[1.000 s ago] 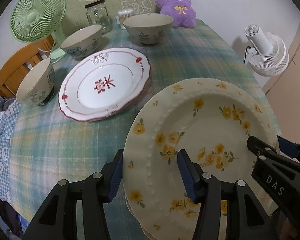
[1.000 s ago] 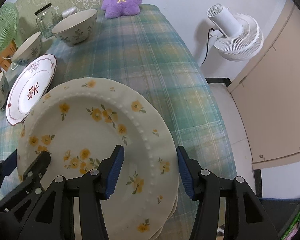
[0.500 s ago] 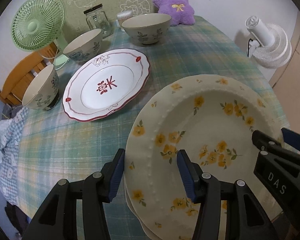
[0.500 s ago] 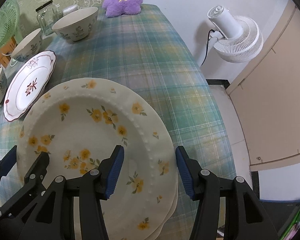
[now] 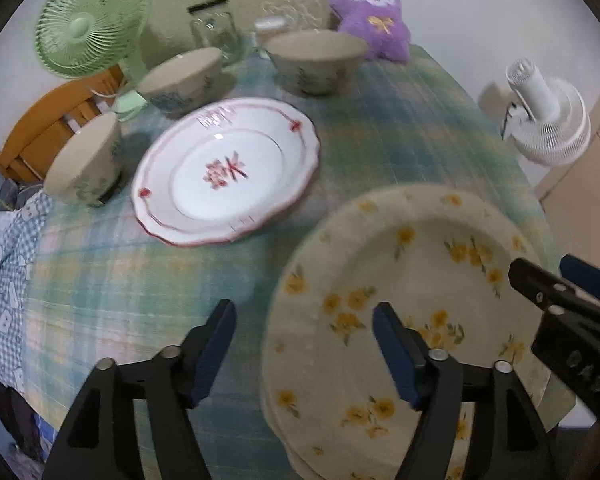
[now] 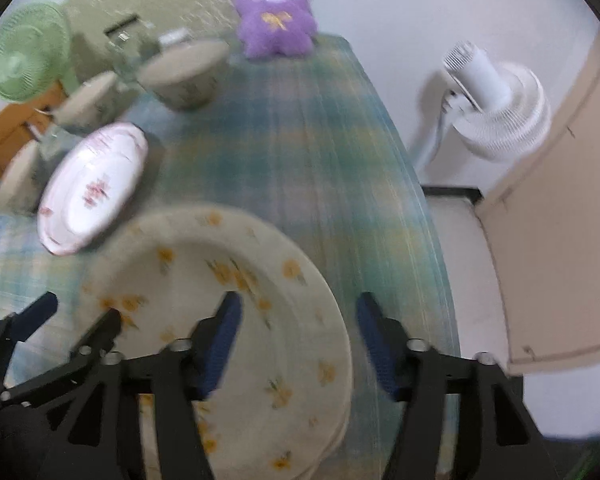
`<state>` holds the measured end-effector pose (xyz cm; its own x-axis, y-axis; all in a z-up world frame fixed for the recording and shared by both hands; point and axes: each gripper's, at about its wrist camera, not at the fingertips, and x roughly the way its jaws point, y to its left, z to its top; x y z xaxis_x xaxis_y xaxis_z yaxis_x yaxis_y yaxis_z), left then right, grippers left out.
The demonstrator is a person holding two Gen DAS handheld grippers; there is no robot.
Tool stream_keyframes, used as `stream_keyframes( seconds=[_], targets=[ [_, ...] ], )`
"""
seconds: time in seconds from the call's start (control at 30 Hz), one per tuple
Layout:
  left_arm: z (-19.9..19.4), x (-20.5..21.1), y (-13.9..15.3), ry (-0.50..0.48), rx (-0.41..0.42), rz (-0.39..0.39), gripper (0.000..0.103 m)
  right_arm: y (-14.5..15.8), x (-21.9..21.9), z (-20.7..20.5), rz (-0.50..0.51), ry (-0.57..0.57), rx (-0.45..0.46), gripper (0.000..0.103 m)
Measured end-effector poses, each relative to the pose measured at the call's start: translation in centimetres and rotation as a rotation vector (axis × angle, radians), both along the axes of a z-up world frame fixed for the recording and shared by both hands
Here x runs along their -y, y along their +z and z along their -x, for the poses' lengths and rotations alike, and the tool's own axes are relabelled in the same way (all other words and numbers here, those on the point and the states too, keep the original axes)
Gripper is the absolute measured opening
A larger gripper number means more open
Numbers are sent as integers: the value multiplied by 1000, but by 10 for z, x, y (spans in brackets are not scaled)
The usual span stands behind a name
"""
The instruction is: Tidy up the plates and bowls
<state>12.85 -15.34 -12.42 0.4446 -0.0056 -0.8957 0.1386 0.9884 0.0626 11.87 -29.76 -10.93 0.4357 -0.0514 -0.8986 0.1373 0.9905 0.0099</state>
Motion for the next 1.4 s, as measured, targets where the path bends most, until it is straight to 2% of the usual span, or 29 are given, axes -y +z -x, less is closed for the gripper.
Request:
stream_keyframes(
  seconds=[0.13, 0.3, 0.57, 0.73, 0.93, 1.13, 1.4],
  targets=[
    [-9, -7, 17, 44, 33, -13, 78, 17, -8, -17, -46, 65, 41, 73],
    [-19, -25, 36, 113, 86, 22, 81, 33, -31, -34, -47, 143, 80, 73],
    [-39, -65, 48, 118, 132, 39, 83, 44, -70, -54, -67, 98, 110, 73],
    [-58, -91, 43, 135, 152, 20, 83, 38, -95, -72, -60, 51, 132, 73],
    [-81, -116, 33, 170, 173, 17, 82, 26, -123, -96, -31, 51, 145, 73],
    [-102, -123, 10, 174, 141, 20, 80, 5, -139, -123, -10, 49, 125, 73],
    [-122, -123, -15, 190, 93, 30, 71, -26, -144, -153, 23, 53, 63, 73]
  ],
)
